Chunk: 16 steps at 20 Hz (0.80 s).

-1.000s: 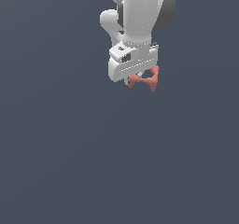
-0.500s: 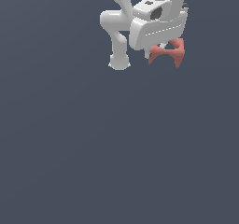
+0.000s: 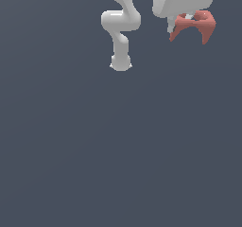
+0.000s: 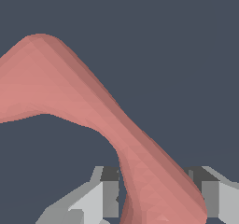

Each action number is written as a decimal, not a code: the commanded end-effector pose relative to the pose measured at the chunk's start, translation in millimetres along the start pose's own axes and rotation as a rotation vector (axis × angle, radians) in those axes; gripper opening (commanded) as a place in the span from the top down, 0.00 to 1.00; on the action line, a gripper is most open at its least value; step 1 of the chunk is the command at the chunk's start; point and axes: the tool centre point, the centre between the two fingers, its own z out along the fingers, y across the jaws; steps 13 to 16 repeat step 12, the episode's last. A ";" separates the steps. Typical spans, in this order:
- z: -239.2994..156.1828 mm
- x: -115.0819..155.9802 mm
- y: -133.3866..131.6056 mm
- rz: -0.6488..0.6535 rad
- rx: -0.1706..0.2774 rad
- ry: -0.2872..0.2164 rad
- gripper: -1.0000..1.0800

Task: Pick up the object and move it to a goal position.

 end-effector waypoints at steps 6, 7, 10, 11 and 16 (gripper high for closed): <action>-27.6 7.4 -16.6 0.002 0.001 0.000 1.00; -29.3 8.0 -17.6 0.002 0.001 0.000 1.00; -32.0 9.3 -19.1 0.002 0.001 0.000 1.00; -32.2 9.5 -19.3 0.002 0.001 0.000 1.00; -32.3 9.5 -19.3 0.002 0.001 0.000 1.00</action>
